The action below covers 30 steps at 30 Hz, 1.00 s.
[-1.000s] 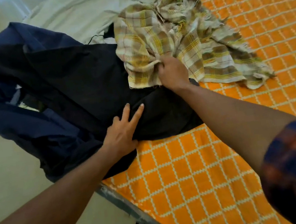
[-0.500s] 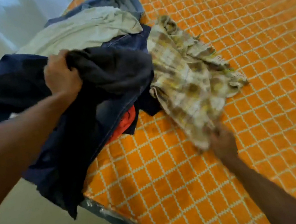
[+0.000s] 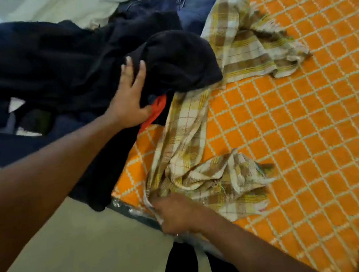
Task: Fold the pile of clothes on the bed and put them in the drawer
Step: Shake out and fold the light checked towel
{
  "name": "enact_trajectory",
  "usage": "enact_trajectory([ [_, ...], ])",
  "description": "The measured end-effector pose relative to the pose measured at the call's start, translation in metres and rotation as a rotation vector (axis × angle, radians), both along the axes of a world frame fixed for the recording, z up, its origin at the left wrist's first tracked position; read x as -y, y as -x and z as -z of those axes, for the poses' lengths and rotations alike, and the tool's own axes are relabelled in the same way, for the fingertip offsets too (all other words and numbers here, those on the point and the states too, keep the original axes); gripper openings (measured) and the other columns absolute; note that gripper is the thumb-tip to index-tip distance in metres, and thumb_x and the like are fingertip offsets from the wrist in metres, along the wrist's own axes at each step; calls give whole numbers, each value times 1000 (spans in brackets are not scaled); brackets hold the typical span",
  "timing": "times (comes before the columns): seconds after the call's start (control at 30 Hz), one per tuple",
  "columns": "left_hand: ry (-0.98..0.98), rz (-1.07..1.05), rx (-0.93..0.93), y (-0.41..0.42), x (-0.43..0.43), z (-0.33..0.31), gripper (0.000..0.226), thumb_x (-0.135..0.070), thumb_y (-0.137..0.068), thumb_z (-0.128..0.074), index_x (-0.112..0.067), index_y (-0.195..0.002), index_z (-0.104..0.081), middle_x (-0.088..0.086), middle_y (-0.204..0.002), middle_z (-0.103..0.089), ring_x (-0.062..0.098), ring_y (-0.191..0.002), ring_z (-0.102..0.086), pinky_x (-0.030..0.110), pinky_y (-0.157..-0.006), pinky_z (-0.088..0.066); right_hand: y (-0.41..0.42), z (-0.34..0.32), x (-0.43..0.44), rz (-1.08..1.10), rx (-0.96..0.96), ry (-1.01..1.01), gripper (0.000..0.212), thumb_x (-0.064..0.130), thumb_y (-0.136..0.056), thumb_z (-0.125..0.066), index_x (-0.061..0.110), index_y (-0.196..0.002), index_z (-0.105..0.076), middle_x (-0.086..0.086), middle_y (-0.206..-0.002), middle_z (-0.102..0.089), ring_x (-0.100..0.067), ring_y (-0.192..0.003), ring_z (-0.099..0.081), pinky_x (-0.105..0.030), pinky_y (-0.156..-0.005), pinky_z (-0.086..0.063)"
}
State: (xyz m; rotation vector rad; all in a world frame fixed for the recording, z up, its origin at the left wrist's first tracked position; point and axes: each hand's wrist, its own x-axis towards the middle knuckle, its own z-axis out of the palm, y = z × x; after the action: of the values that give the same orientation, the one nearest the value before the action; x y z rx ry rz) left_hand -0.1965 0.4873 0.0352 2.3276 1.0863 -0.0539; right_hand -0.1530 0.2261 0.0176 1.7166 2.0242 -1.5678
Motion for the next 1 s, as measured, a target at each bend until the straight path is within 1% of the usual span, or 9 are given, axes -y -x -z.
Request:
enact_trajectory([
  [0.13, 192, -85, 118, 14, 41, -15, 79, -30, -94, -66, -27, -159, -21, 7, -167, 14, 24, -154, 9, 30, -119, -9, -4, -4, 4, 10, -20, -4, 27, 18, -93, -56, 6, -117, -58, -16, -107, -65, -35, -94, -62, -38, -70, -46],
  [0.2, 282, -193, 142, 27, 72, -18, 57, -31, -93, -67, -27, -147, -49, 5, -164, -25, 19, -150, -24, 26, -117, -25, 3, -4, 13, 140, -104, -19, 39, 31, -96, -57, 8, -127, -54, -17, -121, -63, -36, -106, -61, -39, -77, -47],
  [0.3, 251, -302, 162, 51, 141, -8, 24, -35, -91, -68, -23, -111, -74, -3, -115, -67, 13, -110, -60, 34, -95, -50, 13, 0, 20, 91, -194, 68, 68, 51, -91, -62, 22, -149, -43, -8, -141, -56, -25, -121, -55, -35, -92, -48],
  [0.4, 49, -363, 184, 71, 193, 7, 13, -33, -86, -69, -20, -84, -69, -4, -85, -57, 14, -84, -53, 33, -75, -44, -9, 3, 20, 93, -166, -164, 28, 27, -92, -65, 15, -117, -70, -5, -92, -68, -21, -82, -62, -31, -63, -48],
  [0.47, 75, -404, 179, 80, 224, 16, 13, -30, -87, -65, -18, -80, -65, -4, -79, -56, 13, -77, -52, 36, -68, -46, -37, 11, 22, 203, -34, -339, 23, 14, -83, -58, 11, -101, -73, -2, -85, -63, -25, -79, -59, -31, -57, -43],
  [0.57, 193, -407, 180, 74, 257, 25, 15, -36, -88, -62, -22, -87, -66, -8, -81, -62, 11, -73, -58, 35, -65, -49, -86, 22, 16, 226, 167, -523, 45, 20, -76, -55, 19, -116, -73, -6, -106, -65, -30, -96, -54, -40, -72, -47],
  [0.73, 505, -597, 187, 43, 279, 35, 29, -43, -91, -65, -21, -108, -59, -1, -86, -66, 18, -78, -64, 37, -68, -51, -144, 37, 11, 32, 511, -257, 62, 28, -88, -66, 30, -147, -45, -9, -122, -59, -35, -107, -58, -41, -75, -49],
  [0.93, 659, -819, 233, 18, 287, 37, 52, -47, -93, -63, -21, -134, -44, 0, -88, -58, 18, -77, -59, 34, -65, -44, -106, 39, 70, 285, 239, -143, 28, 24, -101, -48, 16, -126, -57, -13, -100, -71, -36, -84, -66, -36, -61, -41],
  [1.0, 667, -824, 274, 21, 288, 38, 63, -45, -93, -65, -24, -145, -37, 4, -115, -63, 20, -97, -62, 36, -78, -49, -70, 38, 113, 474, 40, -18, 34, 29, -97, -46, 18, -127, -60, -7, -108, -73, -30, -91, -67, -33, -69, -44],
])
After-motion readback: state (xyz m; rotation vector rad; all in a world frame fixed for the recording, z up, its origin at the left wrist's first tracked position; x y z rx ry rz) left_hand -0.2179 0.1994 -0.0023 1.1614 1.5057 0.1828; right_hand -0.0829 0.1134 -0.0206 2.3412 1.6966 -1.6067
